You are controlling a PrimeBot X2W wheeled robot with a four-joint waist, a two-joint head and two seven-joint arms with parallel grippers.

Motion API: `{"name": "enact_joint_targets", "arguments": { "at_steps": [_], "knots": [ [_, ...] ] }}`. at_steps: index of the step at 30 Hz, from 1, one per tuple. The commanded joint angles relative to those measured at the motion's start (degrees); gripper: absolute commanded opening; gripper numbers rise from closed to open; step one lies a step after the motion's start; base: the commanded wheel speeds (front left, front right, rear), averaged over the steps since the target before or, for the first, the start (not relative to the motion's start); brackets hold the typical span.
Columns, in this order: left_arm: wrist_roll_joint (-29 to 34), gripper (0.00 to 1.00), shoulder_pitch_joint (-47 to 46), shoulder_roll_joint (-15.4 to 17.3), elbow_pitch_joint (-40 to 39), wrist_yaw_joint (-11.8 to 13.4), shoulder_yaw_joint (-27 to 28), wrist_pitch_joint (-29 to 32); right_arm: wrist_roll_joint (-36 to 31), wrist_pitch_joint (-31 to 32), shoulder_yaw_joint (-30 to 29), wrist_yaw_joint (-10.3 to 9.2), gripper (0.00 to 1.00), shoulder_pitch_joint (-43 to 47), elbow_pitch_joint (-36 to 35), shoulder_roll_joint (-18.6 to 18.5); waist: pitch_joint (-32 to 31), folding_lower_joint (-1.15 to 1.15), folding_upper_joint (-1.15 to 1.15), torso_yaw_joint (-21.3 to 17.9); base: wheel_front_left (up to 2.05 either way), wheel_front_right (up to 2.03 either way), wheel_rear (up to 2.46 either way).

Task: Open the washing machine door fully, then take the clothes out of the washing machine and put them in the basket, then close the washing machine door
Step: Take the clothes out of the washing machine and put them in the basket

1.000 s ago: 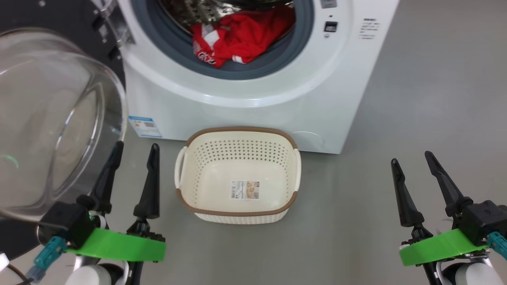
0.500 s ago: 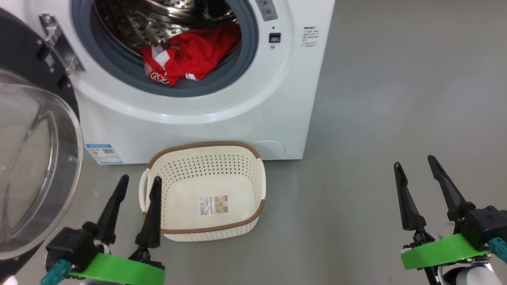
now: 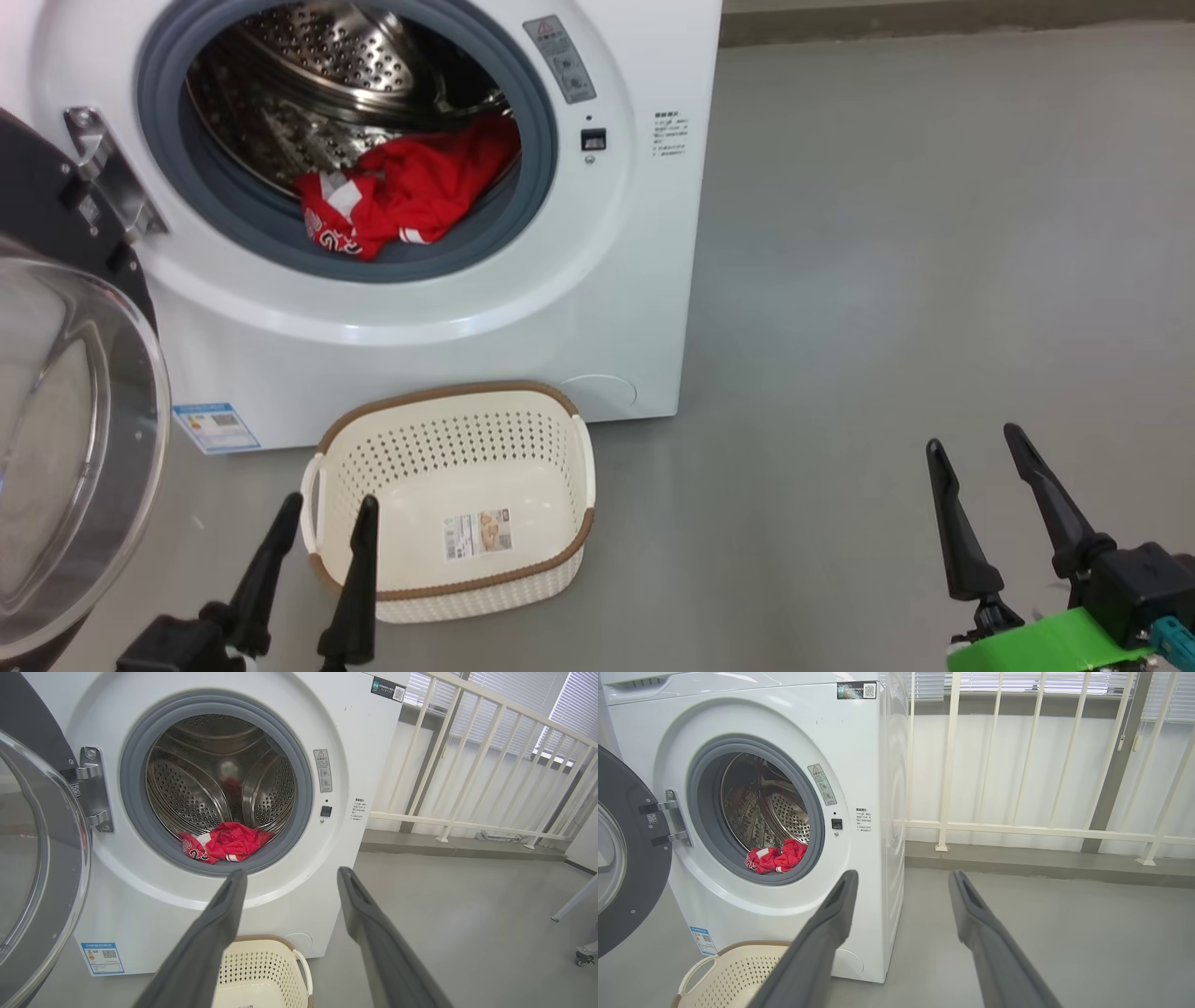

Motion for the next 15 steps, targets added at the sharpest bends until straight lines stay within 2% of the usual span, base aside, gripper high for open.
{"name": "enact_joint_targets", "arguments": {
  "at_steps": [1,15],
  "knots": [
    [0.8,1.00,-0.3,1.3,-1.7,-0.1,2.2,-0.7,-0.2,-0.5,1.0,0.35,1.00,0.0,-1.7,-0.6,-1.3,0.00,0.00,-0.9,0.00,0.00,0.00],
    [2.1,1.00,3.7,1.0,-2.7,1.5,2.8,-0.9,0.1,-0.8,0.2,0.35,1.00,3.7,-3.8,-0.6,-3.6,0.00,0.00,-2.2,0.00,0.00,0.00]
  ]
}}
